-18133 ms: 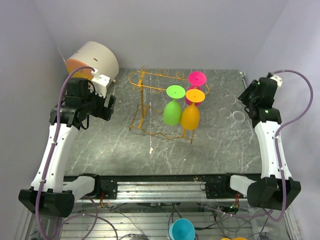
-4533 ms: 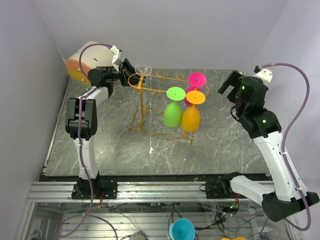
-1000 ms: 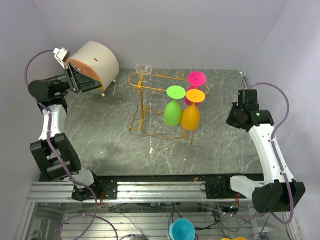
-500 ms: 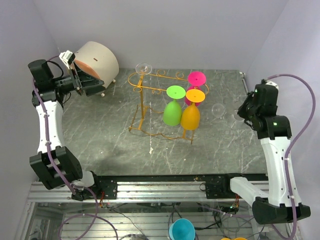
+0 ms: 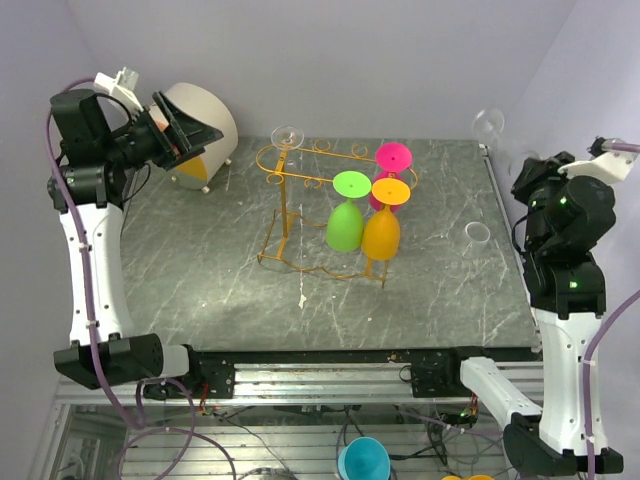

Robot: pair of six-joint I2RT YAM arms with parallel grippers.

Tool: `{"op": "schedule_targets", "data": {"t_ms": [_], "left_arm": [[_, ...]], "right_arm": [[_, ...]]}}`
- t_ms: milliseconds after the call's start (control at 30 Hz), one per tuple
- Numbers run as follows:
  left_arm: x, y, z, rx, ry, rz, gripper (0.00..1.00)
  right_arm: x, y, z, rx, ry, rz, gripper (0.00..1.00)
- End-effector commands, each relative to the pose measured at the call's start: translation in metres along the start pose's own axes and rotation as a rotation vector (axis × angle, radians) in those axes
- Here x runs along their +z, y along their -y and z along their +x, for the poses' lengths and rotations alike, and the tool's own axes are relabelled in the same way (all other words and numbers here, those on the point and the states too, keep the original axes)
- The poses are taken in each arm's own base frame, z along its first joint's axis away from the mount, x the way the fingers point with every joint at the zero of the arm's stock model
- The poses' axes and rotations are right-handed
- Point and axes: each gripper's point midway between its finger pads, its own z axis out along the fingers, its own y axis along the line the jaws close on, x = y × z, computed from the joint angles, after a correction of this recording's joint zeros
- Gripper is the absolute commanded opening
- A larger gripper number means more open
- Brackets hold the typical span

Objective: Place the wine glass upside down on the wine glass rack

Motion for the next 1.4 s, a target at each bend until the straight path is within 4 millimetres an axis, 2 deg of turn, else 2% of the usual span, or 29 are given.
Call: {"op": "schedule_targets", "data": {"t_ms": [0, 100, 167, 233, 367, 433, 533, 700, 867, 933, 1100, 1233, 1367], "left_arm": [[-0.006, 0.024, -0.03, -0.155, 0.154, 0.005, 0.98], [-0.001, 0.068, -0.034, -0.167, 0.19, 0.173, 0.95], [0.008, 0.084, -0.033, -0.176, 0.177, 0.204, 0.93], [0.014, 0.095, -0.037, -0.186, 0.175, 0.228, 0.9], [0.02, 0.104, -0.046, -0.188, 0.203, 0.267, 0.89], [0.022, 0.105, -0.052, -0.183, 0.215, 0.275, 0.87], [0.026, 0.118, -0.053, -0.171, 0.22, 0.301, 0.84], [0.031, 0.13, -0.054, -0.147, 0.229, 0.333, 0.85], [0.041, 0.125, -0.054, -0.096, 0.229, 0.303, 0.83], [0.047, 0.121, -0.056, -0.068, 0.241, 0.279, 0.81], [0.057, 0.119, -0.062, -0.047, 0.271, 0.271, 0.8], [0.064, 0.124, -0.059, -0.049, 0.247, 0.308, 0.81], [0.068, 0.118, -0.058, -0.022, 0.249, 0.283, 0.81]], "right_arm": [[0.013, -0.044, -0.073, 0.08, 0.282, -0.18, 0.0], [0.022, -0.079, -0.085, 0.118, 0.331, -0.333, 0.0], [0.028, -0.098, -0.086, 0.156, 0.348, -0.415, 0.0], [0.035, -0.113, -0.084, 0.183, 0.35, -0.466, 0.0], [0.044, -0.148, -0.074, 0.207, 0.352, -0.534, 0.0], [0.037, -0.176, -0.068, 0.191, 0.375, -0.568, 0.0], [0.021, -0.217, -0.058, 0.197, 0.401, -0.613, 0.0], [0.0, -0.264, -0.04, 0.23, 0.417, -0.63, 0.0], [-0.038, -0.308, -0.019, 0.181, 0.459, -0.641, 0.0], [-0.056, -0.321, -0.012, 0.182, 0.473, -0.65, 0.0], [-0.082, -0.341, 0.008, 0.157, 0.485, -0.665, 0.0], [-0.097, -0.347, 0.02, 0.158, 0.518, -0.649, 0.0], [-0.107, -0.357, 0.026, 0.151, 0.526, -0.654, 0.0]]}}
